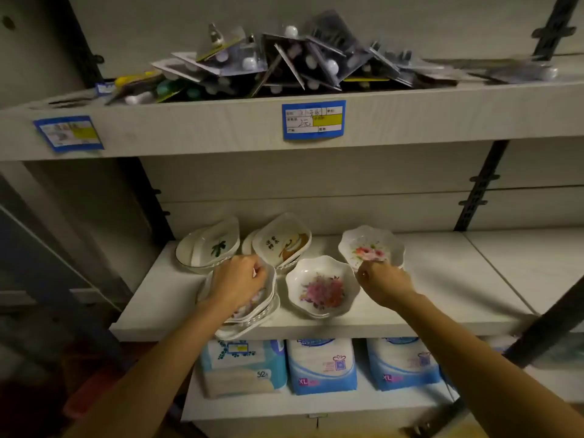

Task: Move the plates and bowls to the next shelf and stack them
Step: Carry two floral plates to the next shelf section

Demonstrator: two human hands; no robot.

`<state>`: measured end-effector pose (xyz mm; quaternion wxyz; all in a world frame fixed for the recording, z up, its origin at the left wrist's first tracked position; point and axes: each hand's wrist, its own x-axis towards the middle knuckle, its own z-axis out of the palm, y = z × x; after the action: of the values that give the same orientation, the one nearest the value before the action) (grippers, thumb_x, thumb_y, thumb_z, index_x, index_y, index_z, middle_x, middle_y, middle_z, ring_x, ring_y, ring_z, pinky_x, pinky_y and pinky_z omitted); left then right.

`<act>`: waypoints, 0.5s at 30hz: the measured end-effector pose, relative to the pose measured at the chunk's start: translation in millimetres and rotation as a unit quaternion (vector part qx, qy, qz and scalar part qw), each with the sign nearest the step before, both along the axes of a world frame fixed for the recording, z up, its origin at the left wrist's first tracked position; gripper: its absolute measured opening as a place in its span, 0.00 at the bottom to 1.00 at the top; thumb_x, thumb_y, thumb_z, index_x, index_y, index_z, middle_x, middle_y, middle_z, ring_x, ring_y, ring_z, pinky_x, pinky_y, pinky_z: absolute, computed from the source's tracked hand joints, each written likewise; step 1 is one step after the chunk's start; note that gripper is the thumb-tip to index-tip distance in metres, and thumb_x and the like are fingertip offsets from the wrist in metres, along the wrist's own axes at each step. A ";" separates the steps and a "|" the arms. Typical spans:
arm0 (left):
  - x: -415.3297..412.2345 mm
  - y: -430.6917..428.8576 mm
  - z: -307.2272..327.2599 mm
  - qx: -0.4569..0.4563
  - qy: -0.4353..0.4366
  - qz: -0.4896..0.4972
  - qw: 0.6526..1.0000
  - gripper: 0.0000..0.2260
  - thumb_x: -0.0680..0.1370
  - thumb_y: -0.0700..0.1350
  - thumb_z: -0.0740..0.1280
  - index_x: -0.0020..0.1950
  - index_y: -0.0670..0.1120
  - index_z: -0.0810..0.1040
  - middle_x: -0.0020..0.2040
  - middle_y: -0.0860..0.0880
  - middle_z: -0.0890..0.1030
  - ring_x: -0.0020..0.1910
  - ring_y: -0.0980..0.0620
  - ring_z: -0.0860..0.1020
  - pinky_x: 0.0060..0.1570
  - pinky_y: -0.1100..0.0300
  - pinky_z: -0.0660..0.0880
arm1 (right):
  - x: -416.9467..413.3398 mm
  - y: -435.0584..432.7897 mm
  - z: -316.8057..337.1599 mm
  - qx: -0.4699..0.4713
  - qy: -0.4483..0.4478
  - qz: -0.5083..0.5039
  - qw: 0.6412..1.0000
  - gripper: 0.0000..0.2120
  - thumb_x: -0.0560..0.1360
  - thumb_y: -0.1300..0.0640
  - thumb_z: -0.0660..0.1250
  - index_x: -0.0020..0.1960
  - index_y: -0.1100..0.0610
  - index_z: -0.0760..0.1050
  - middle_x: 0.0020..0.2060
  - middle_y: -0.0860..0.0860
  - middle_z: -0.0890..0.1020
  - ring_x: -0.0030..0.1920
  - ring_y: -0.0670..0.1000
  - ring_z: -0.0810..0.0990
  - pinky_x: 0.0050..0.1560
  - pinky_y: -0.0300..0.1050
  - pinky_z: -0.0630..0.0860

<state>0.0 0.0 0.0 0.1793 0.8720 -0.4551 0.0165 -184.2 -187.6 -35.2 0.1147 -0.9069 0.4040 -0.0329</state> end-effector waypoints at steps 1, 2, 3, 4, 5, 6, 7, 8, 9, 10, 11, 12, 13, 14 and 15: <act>3.6 -2.3 -1.8 0.009 -0.001 -0.006 1.000 0.09 0.78 0.47 0.61 0.46 0.46 0.79 0.38 0.51 0.78 0.37 0.54 0.75 0.38 0.62 0.67 | 3.7 -0.9 -2.6 0.005 0.024 -0.013 1.000 0.17 0.80 0.49 0.52 0.58 0.56 0.74 0.54 0.56 0.80 0.48 0.54 0.78 0.48 0.48 0.76; 5.8 -4.4 -2.7 0.013 -0.003 -0.006 1.000 0.09 0.78 0.47 0.61 0.44 0.46 0.78 0.37 0.52 0.77 0.37 0.54 0.75 0.38 0.62 0.67 | 6.8 -2.6 -5.9 0.008 0.034 -0.027 0.999 0.17 0.80 0.49 0.52 0.59 0.57 0.74 0.54 0.56 0.80 0.49 0.55 0.79 0.47 0.46 0.74; 8.4 -6.6 -6.3 0.018 -0.006 -0.011 1.000 0.09 0.78 0.48 0.61 0.42 0.47 0.77 0.36 0.52 0.76 0.37 0.53 0.75 0.38 0.62 0.68 | 10.0 -3.9 -9.7 0.013 0.046 -0.035 0.998 0.18 0.80 0.49 0.52 0.60 0.57 0.73 0.55 0.56 0.80 0.51 0.55 0.79 0.45 0.45 0.73; 9.1 -8.0 -8.8 0.024 0.002 -0.015 1.000 0.09 0.78 0.48 0.61 0.39 0.49 0.74 0.35 0.52 0.75 0.38 0.52 0.76 0.38 0.62 0.68 | 12.8 -4.3 -12.0 0.024 0.056 -0.045 0.997 0.18 0.80 0.49 0.52 0.61 0.58 0.72 0.56 0.56 0.79 0.52 0.56 0.79 0.45 0.45 0.72; 10.8 -9.6 -11.4 0.023 0.013 -0.022 0.999 0.10 0.78 0.48 0.61 0.36 0.49 0.71 0.35 0.52 0.75 0.38 0.52 0.76 0.37 0.63 0.68 | 16.1 -6.0 -15.5 0.034 0.065 -0.053 0.996 0.19 0.80 0.48 0.52 0.62 0.58 0.72 0.56 0.56 0.79 0.54 0.56 0.79 0.47 0.45 0.73; 11.5 -10.9 -13.7 0.027 0.018 -0.025 0.999 0.12 0.78 0.48 0.61 0.34 0.50 0.69 0.34 0.52 0.74 0.37 0.52 0.76 0.35 0.64 0.68 | 18.9 -7.7 -18.9 0.042 0.072 -0.059 0.995 0.19 0.79 0.48 0.53 0.62 0.58 0.71 0.57 0.57 0.79 0.55 0.57 0.78 0.49 0.46 0.74; 13.0 -11.8 -15.2 0.029 0.022 -0.030 0.999 0.13 0.78 0.48 0.61 0.33 0.51 0.67 0.33 0.52 0.73 0.35 0.53 0.75 0.33 0.64 0.68 | 21.7 -10.0 -21.6 0.049 0.080 -0.063 0.994 0.19 0.79 0.49 0.53 0.62 0.59 0.71 0.57 0.57 0.78 0.55 0.57 0.78 0.51 0.47 0.74; 15.2 -12.5 -16.9 0.031 0.024 -0.030 0.999 0.14 0.78 0.49 0.61 0.32 0.50 0.67 0.31 0.52 0.72 0.34 0.53 0.74 0.33 0.63 0.68 | 24.3 -10.8 -23.1 0.055 0.085 -0.065 0.993 0.18 0.79 0.50 0.54 0.62 0.59 0.71 0.57 0.57 0.79 0.55 0.57 0.78 0.51 0.47 0.74; 16.4 -13.0 -18.2 0.033 0.027 -0.030 0.999 0.13 0.78 0.49 0.61 0.33 0.49 0.68 0.30 0.53 0.71 0.33 0.52 0.73 0.34 0.62 0.69 | 26.9 -11.8 -25.4 0.062 0.092 -0.068 0.992 0.17 0.79 0.51 0.54 0.61 0.59 0.72 0.56 0.56 0.79 0.54 0.56 0.79 0.52 0.47 0.75; 16.4 -13.3 -18.6 0.040 0.026 -0.028 0.998 0.13 0.78 0.48 0.61 0.34 0.48 0.68 0.28 0.53 0.70 0.32 0.52 0.72 0.35 0.60 0.70 | 28.7 -12.5 -27.3 0.064 0.098 -0.072 0.991 0.16 0.79 0.52 0.54 0.61 0.59 0.72 0.55 0.56 0.79 0.54 0.56 0.79 0.51 0.47 0.75; 16.2 -13.5 -19.2 0.044 0.026 -0.026 0.998 0.13 0.78 0.48 0.61 0.34 0.48 0.68 0.27 0.54 0.69 0.31 0.52 0.72 0.35 0.59 0.71 | 30.0 -13.2 -29.0 0.062 0.106 -0.073 0.990 0.15 0.79 0.53 0.55 0.60 0.59 0.73 0.54 0.56 0.80 0.53 0.55 0.79 0.51 0.46 0.75; 15.5 -13.1 -19.9 0.047 0.025 -0.022 0.998 0.14 0.78 0.48 0.61 0.33 0.48 0.67 0.26 0.53 0.68 0.31 0.52 0.71 0.35 0.58 0.71 | 30.8 -13.8 -30.7 0.062 0.115 -0.075 0.989 0.14 0.79 0.55 0.55 0.59 0.59 0.73 0.54 0.55 0.80 0.53 0.55 0.80 0.51 0.45 0.75; 15.3 -12.4 -20.8 0.049 0.026 -0.019 0.998 0.15 0.78 0.48 0.61 0.31 0.49 0.65 0.26 0.53 0.68 0.30 0.53 0.70 0.34 0.59 0.70 | 31.4 -15.7 -32.7 0.068 0.123 -0.080 0.987 0.14 0.78 0.55 0.56 0.59 0.58 0.74 0.53 0.55 0.81 0.53 0.54 0.80 0.52 0.45 0.75; 14.3 -11.5 -21.0 0.052 0.028 -0.016 0.998 0.17 0.78 0.48 0.61 0.30 0.50 0.63 0.26 0.53 0.68 0.29 0.54 0.69 0.32 0.61 0.67 | 31.6 -17.3 -34.0 0.080 0.129 -0.088 0.984 0.13 0.78 0.56 0.56 0.58 0.58 0.74 0.52 0.55 0.81 0.52 0.54 0.80 0.52 0.44 0.75; 13.4 -10.8 -22.0 0.056 0.029 -0.014 0.998 0.18 0.78 0.48 0.61 0.29 0.51 0.61 0.26 0.53 0.67 0.28 0.54 0.68 0.30 0.62 0.65 | 31.9 -19.4 -36.0 0.093 0.133 -0.094 0.982 0.14 0.78 0.55 0.56 0.58 0.58 0.75 0.52 0.55 0.81 0.52 0.54 0.79 0.53 0.44 0.75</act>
<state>13.4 -10.8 -22.0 0.1436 0.8742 -0.4624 -0.0366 -152.3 -206.9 -71.2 0.1407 -0.8464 0.5005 0.1150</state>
